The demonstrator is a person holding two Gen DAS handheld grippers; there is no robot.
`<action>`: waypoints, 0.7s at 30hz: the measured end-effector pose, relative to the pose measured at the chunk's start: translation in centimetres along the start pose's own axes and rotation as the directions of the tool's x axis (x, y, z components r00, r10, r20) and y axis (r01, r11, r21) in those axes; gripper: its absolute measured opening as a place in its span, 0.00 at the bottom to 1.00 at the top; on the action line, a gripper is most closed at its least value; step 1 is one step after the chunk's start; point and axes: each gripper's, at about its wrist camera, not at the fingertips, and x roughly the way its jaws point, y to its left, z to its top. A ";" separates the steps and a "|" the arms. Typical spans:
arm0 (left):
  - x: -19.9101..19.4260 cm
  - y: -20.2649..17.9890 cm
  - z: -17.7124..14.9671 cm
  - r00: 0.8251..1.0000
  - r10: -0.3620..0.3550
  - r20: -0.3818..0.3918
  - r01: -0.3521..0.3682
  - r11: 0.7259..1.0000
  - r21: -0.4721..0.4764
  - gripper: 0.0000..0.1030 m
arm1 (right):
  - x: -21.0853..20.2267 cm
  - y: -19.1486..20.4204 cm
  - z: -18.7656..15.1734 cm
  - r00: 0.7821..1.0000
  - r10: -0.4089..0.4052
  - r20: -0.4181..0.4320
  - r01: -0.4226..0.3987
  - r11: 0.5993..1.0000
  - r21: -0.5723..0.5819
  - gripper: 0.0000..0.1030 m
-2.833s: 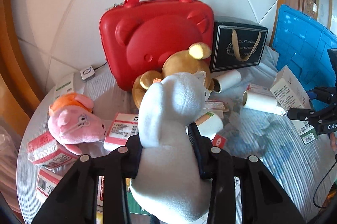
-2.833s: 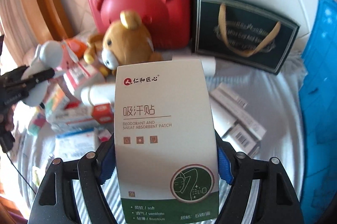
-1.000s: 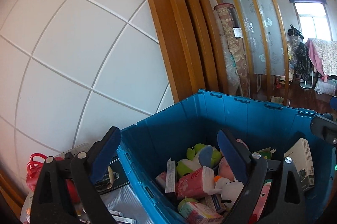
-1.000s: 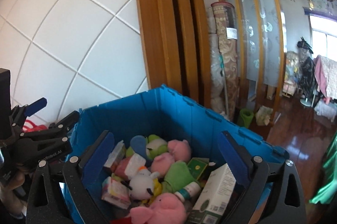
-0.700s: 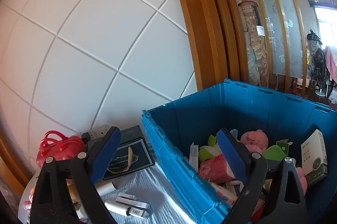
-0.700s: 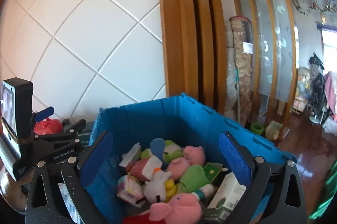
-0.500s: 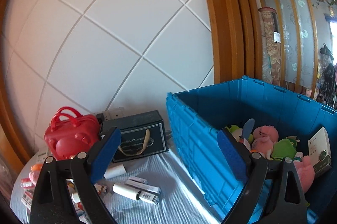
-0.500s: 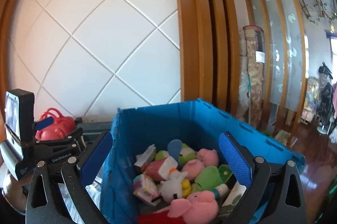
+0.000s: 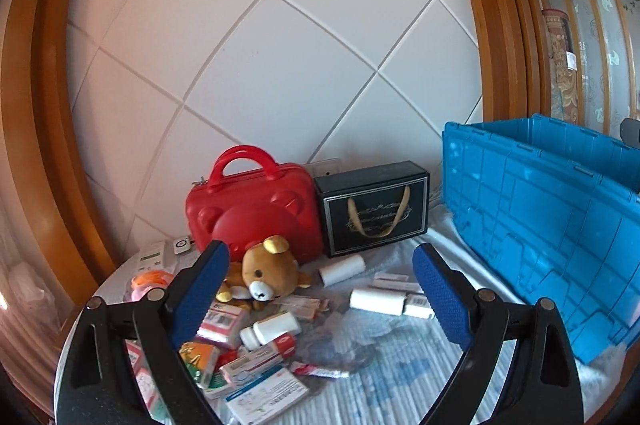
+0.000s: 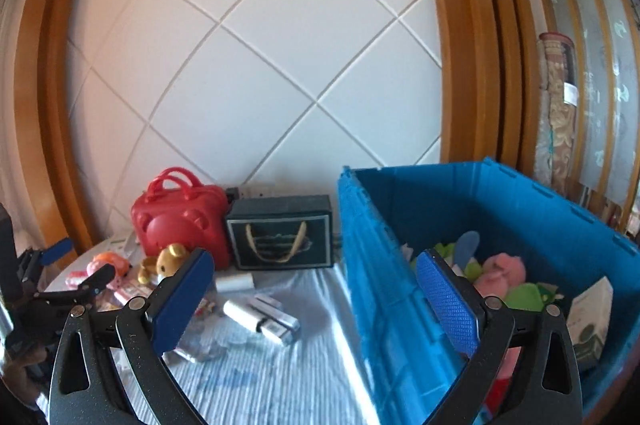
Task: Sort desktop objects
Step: 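Move both empty tools back toward the table pile, then grasp the white paper roll with the right tool while the left grasps a white medicine box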
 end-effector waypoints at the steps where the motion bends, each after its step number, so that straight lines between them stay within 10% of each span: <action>1: 0.0 1.5 -0.6 1.000 0.009 -0.010 -0.009 1.000 0.004 0.91 | 0.5 1.2 -0.4 1.000 0.006 -0.011 -0.006 1.000 -0.007 1.00; 13: 2.1 13.5 -4.8 0.998 0.034 -0.061 -0.029 0.997 0.073 0.91 | 5.8 10.3 -5.1 0.988 0.019 -0.150 -0.024 0.999 -0.031 1.00; 21: 4.7 16.7 -5.8 0.991 0.056 -0.118 -0.061 0.998 -0.035 0.91 | 8.5 12.9 -2.9 0.994 -0.051 -0.092 0.037 0.988 -0.147 1.00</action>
